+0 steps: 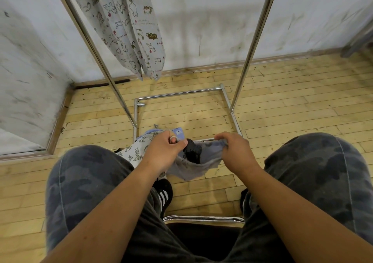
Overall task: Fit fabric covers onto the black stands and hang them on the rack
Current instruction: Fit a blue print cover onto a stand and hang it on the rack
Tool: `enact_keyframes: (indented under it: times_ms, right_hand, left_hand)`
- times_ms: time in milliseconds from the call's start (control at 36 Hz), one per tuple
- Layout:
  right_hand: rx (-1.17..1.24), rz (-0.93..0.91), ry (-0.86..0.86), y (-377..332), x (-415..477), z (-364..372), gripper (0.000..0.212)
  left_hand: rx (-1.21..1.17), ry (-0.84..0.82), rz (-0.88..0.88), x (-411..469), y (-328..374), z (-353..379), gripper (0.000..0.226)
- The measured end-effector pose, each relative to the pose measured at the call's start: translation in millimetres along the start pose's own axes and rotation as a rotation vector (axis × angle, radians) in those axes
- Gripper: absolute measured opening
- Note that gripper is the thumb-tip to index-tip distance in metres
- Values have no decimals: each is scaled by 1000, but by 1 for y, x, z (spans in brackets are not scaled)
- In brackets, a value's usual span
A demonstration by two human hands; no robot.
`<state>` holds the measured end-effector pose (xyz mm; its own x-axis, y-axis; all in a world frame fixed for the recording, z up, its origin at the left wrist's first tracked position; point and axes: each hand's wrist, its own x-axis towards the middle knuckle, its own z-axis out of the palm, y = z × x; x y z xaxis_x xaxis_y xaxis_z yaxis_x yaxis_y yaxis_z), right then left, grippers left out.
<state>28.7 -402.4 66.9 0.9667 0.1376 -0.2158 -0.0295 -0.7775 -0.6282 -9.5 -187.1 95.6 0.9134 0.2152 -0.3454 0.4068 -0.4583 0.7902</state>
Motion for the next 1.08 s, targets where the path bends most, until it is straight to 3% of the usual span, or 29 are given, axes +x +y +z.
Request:
enact_keyframes:
  times_ms: [167,250,556,722,1083]
  right_hand:
    - [91,109,77,-1,-3,-9,44]
    - [54,129,12,-1,-1,-10,45]
    - [63,85,40,5,1,-5,37]
    - [184,98,83,6,0,-1,21]
    - [485,146,16,-2,1,-3,9]
  left_hand:
    - [25,10,1,-2,2,0,41]
    - [23,12,-10,-4,4,0,41]
    - [76,40,-1,-6,5,-1,40]
    - [91,21,-2,-5,3,0,42]
    - [134,66,-7,-1,-2,3,41]
